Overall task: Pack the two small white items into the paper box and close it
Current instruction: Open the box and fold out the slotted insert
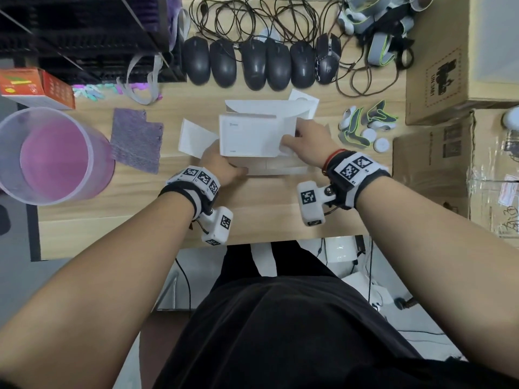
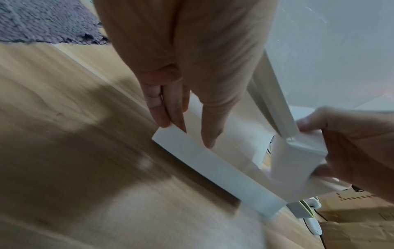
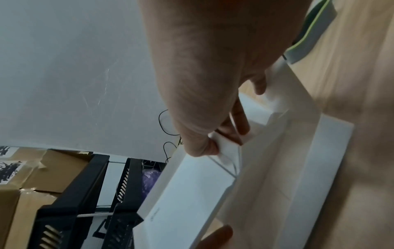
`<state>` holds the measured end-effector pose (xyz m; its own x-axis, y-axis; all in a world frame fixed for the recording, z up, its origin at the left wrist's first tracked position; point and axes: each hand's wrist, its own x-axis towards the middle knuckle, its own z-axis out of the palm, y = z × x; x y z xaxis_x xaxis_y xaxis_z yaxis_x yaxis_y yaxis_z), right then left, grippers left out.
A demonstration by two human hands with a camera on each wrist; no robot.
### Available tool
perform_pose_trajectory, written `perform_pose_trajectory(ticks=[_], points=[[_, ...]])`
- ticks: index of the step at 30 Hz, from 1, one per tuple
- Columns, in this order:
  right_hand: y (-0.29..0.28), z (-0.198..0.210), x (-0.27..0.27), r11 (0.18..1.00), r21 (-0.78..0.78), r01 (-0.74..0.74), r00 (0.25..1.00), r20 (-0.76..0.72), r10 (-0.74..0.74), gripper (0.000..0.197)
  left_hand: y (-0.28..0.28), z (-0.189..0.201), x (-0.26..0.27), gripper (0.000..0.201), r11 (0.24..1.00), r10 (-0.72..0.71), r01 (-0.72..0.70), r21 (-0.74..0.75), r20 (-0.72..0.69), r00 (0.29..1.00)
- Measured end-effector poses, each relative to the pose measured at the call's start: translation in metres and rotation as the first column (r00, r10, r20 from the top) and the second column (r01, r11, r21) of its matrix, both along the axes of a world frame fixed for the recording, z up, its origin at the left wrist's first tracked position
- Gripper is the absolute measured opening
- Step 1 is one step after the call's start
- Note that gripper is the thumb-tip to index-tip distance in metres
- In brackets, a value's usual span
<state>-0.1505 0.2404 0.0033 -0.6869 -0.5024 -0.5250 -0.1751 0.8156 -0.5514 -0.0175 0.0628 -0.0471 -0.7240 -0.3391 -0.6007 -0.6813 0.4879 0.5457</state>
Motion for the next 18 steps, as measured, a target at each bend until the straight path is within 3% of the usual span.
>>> perform_pose_trajectory(ticks=[4, 8, 10, 18], points=[[0.005, -0.01, -0.013, 0.972, 0.2, -0.126, 0.992, 0.004, 0.128, 0.025, -0.001, 0.004, -0.002, 0.107, 0.992, 0.007, 0.0, 0.13, -0.052, 0.999], [0.0, -0.023, -0.01, 0.932, 0.338, -0.129, 0.991, 0.019, 0.13, 0.027, 0.003, 0.004, -0.002, 0.121, 0.989, 0.025, -0.024, 0.145, -0.006, 1.0], [-0.001, -0.029, -0.007, 0.922, 0.371, -0.11, 0.993, 0.014, 0.113, 0.023, 0.005, 0.004, -0.001, 0.118, 0.996, -0.021, 0.021, 0.087, 0.006, 1.0], [-0.006, -0.048, 0.004, 0.951, 0.296, -0.093, 0.996, 0.023, 0.09, 0.005, 0.012, 0.003, -0.002, 0.074, 0.99, -0.068, 0.067, -0.127, -0.006, 0.998]])
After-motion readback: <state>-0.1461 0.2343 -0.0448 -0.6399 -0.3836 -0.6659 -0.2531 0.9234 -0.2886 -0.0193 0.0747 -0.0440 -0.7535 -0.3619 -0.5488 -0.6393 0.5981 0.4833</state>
